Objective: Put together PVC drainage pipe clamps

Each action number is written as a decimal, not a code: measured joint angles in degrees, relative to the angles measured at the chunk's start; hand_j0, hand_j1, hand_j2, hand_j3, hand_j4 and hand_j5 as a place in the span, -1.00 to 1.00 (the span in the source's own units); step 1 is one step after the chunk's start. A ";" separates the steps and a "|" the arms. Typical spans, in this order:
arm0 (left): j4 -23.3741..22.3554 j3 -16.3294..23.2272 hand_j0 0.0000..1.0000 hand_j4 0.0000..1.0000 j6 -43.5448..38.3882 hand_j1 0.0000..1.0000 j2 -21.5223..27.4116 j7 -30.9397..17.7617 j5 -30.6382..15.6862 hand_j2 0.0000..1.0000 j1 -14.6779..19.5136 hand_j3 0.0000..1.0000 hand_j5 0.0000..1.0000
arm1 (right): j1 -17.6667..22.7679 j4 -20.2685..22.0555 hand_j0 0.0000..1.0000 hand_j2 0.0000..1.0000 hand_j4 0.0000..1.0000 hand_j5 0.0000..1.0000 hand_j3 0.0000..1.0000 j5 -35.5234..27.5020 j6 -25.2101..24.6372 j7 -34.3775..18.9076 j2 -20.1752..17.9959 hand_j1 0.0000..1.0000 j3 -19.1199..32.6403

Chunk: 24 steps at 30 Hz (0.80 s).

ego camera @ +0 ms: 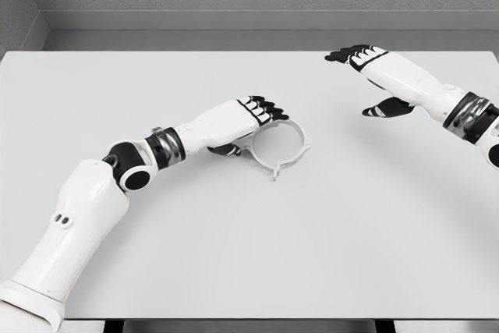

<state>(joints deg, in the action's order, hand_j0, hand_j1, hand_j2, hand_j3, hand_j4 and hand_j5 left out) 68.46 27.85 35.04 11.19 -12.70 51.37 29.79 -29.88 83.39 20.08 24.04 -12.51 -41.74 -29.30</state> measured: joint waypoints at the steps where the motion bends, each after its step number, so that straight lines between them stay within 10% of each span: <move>1: -0.08 -0.01 1.00 1.00 0.00 1.00 -0.06 0.00 0.00 1.00 0.09 1.00 1.00 | -0.09 0.00 1.00 1.00 1.00 1.00 1.00 -0.01 0.00 0.00 -0.01 1.00 0.00; 24: -0.32 -1.36 1.00 1.00 0.03 1.00 -1.84 -0.09 -0.09 1.00 1.93 1.00 1.00 | 0.00 1.19 1.00 1.00 1.00 1.00 1.00 -0.08 -0.01 0.00 -0.26 1.00 0.17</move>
<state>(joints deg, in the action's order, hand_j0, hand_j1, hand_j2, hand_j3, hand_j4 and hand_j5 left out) 68.14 26.49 35.07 9.35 -12.79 51.28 31.73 -29.88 84.58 20.00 24.03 -12.51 -42.00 -29.13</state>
